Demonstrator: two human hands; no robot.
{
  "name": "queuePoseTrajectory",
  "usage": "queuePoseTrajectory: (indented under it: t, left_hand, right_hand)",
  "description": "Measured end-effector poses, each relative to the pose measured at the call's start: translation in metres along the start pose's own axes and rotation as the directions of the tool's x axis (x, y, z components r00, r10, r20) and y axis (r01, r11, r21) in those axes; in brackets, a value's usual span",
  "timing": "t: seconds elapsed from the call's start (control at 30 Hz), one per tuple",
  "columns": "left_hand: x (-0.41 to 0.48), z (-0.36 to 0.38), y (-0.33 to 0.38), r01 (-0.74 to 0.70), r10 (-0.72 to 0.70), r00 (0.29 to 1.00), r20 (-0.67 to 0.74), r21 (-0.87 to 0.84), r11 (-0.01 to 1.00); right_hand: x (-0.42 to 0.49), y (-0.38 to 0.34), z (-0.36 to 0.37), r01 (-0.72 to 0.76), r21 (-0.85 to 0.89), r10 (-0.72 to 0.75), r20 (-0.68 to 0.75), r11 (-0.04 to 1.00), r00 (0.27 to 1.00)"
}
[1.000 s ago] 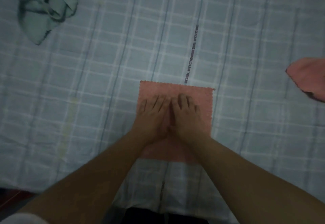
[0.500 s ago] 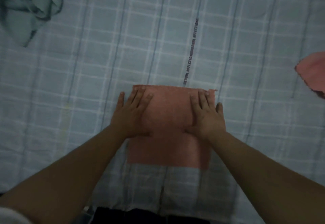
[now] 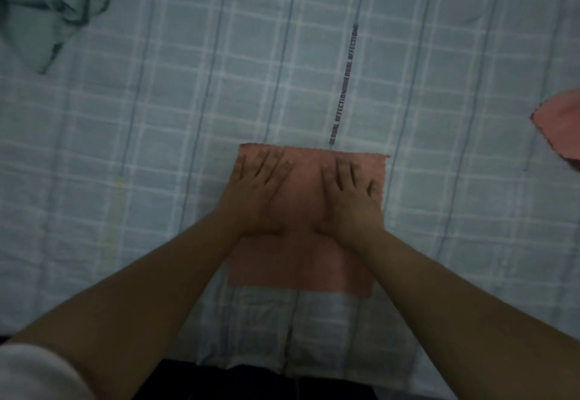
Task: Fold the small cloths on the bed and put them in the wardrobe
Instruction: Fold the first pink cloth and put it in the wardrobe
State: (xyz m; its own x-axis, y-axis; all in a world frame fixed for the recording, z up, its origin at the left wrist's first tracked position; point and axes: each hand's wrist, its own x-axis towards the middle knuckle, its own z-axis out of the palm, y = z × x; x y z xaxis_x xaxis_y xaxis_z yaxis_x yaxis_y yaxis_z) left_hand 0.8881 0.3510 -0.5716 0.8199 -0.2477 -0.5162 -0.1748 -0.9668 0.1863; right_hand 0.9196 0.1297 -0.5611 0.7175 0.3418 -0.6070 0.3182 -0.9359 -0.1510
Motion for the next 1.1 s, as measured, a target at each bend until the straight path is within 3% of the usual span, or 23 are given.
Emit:
queuePoseTrajectory:
  t: [0.2,0.4,0.47,0.57,0.7,0.83,0.97,1.1]
  left_hand:
    - [-0.016,-0.002,-0.041,0.084,-0.085,0.996,0.027,0.049,0.995]
    - [-0.029,-0.007,-0.053,0.197,-0.193,0.979,0.061,-0.056,0.979]
    - [-0.026,-0.015,-0.051,0.244,-0.240,0.970,0.043,-0.183,0.952]
    - [-0.011,-0.031,-0.042,0.294,-0.346,0.934,-0.093,-0.350,0.889]
    - [0.013,-0.045,-0.032,0.378,-0.474,0.870,-0.136,-0.435,0.817]
    - [0.023,-0.038,-0.032,0.397,-0.524,0.845,-0.105,-0.532,0.748]
    - [0.030,-0.029,-0.038,0.414,-0.588,0.806,-0.074,-0.639,0.648]
    - [0.034,-0.027,-0.044,0.391,-0.614,0.782,-0.107,-0.682,0.617]
  right_hand:
    - [-0.011,0.045,-0.007,-0.076,-0.049,0.078,0.041,0.996,0.996]
    - [-0.018,0.042,-0.018,-0.150,-0.034,0.153,0.084,0.988,0.985]
    - [-0.022,0.025,-0.024,-0.167,0.008,0.167,-0.010,0.986,0.986]
    - [-0.033,-0.014,-0.021,-0.068,0.118,0.087,-0.166,0.991,0.982]
    - [-0.060,-0.081,0.013,-0.026,0.267,0.000,0.098,0.963,0.995]
    - [-0.077,-0.130,0.034,-0.015,0.354,-0.020,0.097,0.935,0.995]
    - [-0.077,-0.163,0.044,-0.022,0.280,-0.044,0.225,0.960,0.973]
    - [-0.069,-0.174,0.056,-0.134,0.293,0.059,0.250,0.947,0.967]
